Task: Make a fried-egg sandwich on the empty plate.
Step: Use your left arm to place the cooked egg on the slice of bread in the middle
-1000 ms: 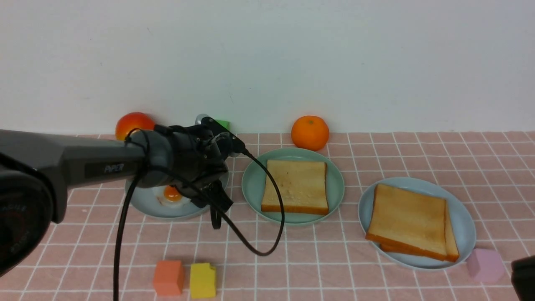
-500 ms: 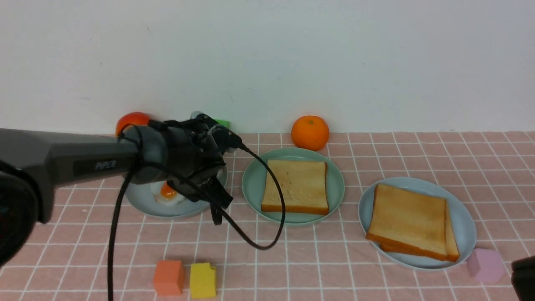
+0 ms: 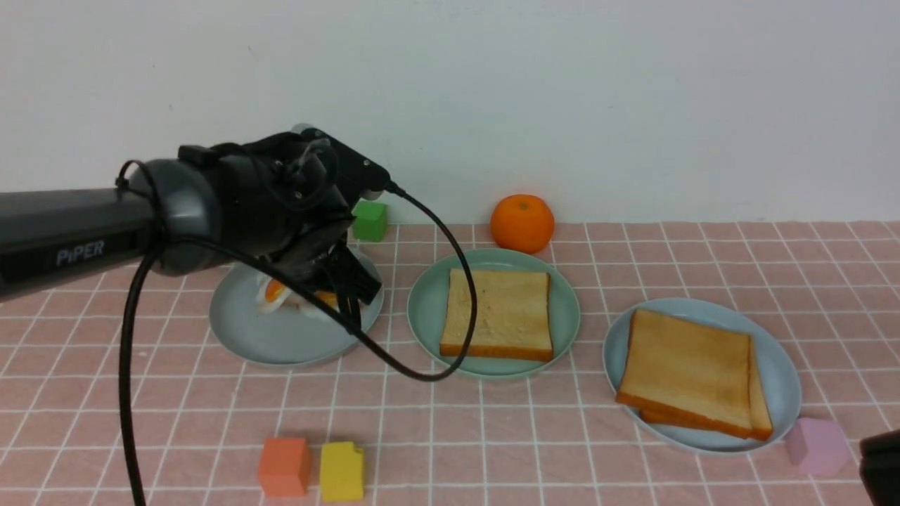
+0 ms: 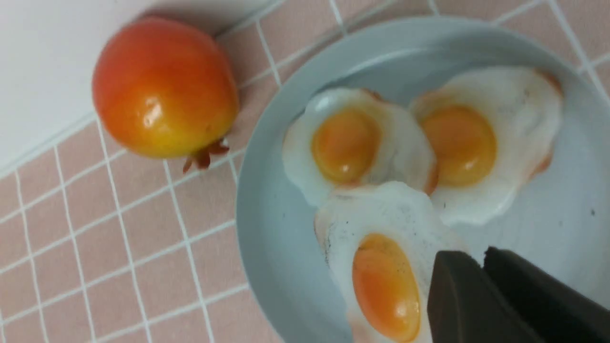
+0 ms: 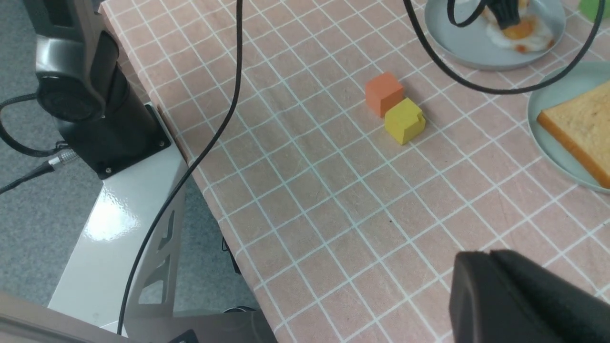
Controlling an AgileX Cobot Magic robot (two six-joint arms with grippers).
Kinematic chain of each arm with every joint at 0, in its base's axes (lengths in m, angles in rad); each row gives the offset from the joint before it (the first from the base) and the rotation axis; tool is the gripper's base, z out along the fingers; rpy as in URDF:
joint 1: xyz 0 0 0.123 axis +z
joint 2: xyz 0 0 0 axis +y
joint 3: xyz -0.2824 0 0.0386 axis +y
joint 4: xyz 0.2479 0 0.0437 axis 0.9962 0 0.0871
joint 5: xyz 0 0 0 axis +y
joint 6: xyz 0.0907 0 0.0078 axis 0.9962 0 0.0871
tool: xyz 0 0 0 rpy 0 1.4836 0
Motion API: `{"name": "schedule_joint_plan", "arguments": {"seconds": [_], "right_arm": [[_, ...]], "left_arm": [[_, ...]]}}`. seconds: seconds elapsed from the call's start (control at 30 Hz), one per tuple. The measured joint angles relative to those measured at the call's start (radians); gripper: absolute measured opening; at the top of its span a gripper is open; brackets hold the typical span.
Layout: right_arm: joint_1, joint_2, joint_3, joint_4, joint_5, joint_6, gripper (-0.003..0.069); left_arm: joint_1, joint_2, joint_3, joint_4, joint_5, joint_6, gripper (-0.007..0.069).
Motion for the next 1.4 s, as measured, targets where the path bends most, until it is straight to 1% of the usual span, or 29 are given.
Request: {"name": "schedule_joint_plan", "arguments": {"seconds": [0.1, 0.2, 0.27, 0.33, 0.43, 0.5, 0.53, 0.6, 0.7, 0.73, 0.93, 1.27, 1.4], "right_arm": [[0.000, -0.002, 0.000, -0.004, 0.000, -0.002, 0.0063], [0.000, -0.004, 0.000, -0.059, -0.001, 0.034, 0.0064], [0.000, -0.006, 0.000, -0.140, -0.001, 0.107, 0.0064], [0.000, -0.009, 0.000, -0.259, 0.012, 0.246, 0.0062], [0.000, -0.014, 0.000, -0.402, 0.052, 0.389, 0.0038], [0.000, -0.025, 0.000, -0.482, 0.099, 0.457, 0.0010], [0.000, -0.038, 0.000, -0.526, 0.127, 0.486, 0.0000], [0.000, -0.054, 0.000, -0.557, 0.159, 0.510, -0.0003], [0.000, -0.087, 0.000, -0.570, 0.174, 0.523, -0.0003], [0.000, -0.110, 0.000, -0.568, 0.174, 0.527, -0.0003], [0.000, -0.189, 0.000, -0.548, 0.174, 0.531, 0.0001], [0.000, -0.223, 0.000, -0.527, 0.174, 0.533, 0.0004], [0.000, -0.223, 0.000, -0.515, 0.174, 0.533, 0.0006]], "left_arm": [[-0.003, -0.045, 0.000, -0.046, 0.002, 0.051, 0.0064], [-0.038, -0.103, 0.000, -0.111, -0.006, 0.162, 0.0064], [-0.087, -0.132, 0.000, -0.171, -0.028, 0.262, 0.0064], [-0.151, -0.138, 0.000, -0.237, -0.063, 0.382, 0.0064], [-0.212, -0.125, 0.000, -0.279, -0.107, 0.469, 0.0064], [-0.243, -0.108, 0.000, -0.289, -0.156, 0.502, 0.0064], [-0.252, -0.092, 0.000, -0.286, -0.200, 0.510, 0.0064], [-0.255, -0.063, -0.005, -0.274, -0.245, 0.515, 0.0064], [-0.255, -0.010, -0.026, -0.236, -0.283, 0.517, 0.0064], [-0.255, 0.035, -0.057, -0.199, -0.295, 0.519, 0.0064], [-0.255, 0.166, -0.143, -0.090, -0.303, 0.519, 0.0064], [-0.255, 0.238, -0.159, 0.015, -0.366, 0.519, 0.0064], [-0.257, 0.253, -0.161, 0.028, -0.373, 0.519, 0.0064]]}}
